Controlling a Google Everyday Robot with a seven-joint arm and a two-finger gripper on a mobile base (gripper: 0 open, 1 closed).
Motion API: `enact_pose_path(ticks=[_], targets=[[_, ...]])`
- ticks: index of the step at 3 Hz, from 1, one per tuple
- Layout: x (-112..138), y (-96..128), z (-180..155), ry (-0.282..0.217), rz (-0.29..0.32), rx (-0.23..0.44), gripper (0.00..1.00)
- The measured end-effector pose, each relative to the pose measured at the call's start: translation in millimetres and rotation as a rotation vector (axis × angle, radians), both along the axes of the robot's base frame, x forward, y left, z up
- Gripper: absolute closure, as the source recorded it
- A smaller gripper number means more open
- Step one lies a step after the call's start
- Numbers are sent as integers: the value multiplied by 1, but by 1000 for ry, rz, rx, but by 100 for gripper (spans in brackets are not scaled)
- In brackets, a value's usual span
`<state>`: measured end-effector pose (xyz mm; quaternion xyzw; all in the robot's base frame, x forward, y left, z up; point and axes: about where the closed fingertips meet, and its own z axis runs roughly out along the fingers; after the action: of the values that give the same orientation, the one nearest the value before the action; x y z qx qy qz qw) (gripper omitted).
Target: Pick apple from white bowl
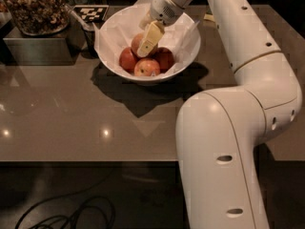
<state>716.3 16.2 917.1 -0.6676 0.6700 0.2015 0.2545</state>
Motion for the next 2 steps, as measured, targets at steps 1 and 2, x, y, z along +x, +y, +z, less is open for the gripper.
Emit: enact_pose_path(ticks=[1, 2], targets=[[1, -1, -12, 23, 1, -8, 38], [1, -3, -20, 42, 1, -16, 61]])
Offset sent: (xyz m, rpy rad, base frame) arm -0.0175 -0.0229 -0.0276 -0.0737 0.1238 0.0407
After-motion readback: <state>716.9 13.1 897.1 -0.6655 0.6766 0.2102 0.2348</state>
